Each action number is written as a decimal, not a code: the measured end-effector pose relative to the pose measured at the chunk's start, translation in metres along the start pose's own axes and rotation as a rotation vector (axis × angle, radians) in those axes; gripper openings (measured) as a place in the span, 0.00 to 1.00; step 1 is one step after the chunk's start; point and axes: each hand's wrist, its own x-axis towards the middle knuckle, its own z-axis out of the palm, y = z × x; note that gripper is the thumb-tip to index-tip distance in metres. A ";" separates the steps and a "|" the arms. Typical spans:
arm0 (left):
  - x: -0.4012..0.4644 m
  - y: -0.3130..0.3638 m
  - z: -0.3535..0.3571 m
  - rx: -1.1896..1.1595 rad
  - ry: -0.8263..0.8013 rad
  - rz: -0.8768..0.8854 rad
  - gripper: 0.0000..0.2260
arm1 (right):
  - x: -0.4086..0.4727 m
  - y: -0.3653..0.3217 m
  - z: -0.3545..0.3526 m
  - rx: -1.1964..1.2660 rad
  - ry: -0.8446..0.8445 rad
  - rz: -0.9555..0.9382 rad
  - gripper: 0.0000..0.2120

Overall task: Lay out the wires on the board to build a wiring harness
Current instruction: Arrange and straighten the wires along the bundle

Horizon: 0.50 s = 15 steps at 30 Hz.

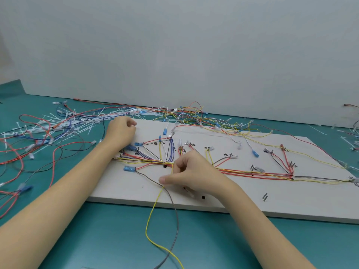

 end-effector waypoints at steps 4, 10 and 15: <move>0.008 -0.013 -0.008 0.124 0.059 -0.020 0.15 | 0.001 0.005 0.000 -0.090 -0.005 0.007 0.20; 0.013 -0.034 -0.020 0.320 -0.056 -0.201 0.22 | 0.004 0.006 -0.004 -0.088 0.149 -0.066 0.26; 0.007 -0.043 -0.021 0.552 -0.072 -0.340 0.17 | 0.005 0.011 -0.001 -0.133 0.130 -0.049 0.23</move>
